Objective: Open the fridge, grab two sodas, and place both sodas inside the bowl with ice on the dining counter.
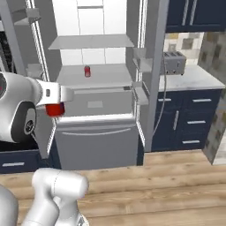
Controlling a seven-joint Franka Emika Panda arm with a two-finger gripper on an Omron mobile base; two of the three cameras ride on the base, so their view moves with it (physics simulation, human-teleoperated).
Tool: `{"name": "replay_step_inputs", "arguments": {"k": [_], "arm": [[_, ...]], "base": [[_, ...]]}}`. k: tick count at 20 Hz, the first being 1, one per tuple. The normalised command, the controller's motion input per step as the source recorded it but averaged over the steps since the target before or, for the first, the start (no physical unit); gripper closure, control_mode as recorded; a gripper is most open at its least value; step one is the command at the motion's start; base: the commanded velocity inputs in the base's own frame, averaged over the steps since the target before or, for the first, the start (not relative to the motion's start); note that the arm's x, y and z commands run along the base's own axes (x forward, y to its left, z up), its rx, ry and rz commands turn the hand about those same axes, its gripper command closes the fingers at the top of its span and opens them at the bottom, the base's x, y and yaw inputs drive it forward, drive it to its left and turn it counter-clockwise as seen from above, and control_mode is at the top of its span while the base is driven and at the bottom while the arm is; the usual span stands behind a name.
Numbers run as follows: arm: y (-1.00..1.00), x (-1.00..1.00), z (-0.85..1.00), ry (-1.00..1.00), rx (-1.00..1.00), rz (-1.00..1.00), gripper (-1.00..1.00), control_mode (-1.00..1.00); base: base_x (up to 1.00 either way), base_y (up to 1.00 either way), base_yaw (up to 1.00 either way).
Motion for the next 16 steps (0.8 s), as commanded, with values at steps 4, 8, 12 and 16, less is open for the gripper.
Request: {"name": "replay_step_inputs", "arguments": {"k": [4, 8, 12, 16], "arm": [[0.0, 0.0, 0.0, 0.0, 0.0, 0.0, 1.0, 1.0], [0.0, 0.0, 0.0, 0.0, 0.0, 0.0, 1.0, 1.0], [0.0, 0.0, 0.0, 0.0, 0.0, 0.0, 1.0, 1.0], [0.0, 0.0, 0.0, 0.0, 0.0, 0.0, 1.0, 1.0]], "base": [[-0.66, 0.0, -0.56], [-0.63, 0.0, -0.58], [-0.62, 0.0, -0.57], [-0.61, -0.09, -0.52]]}}
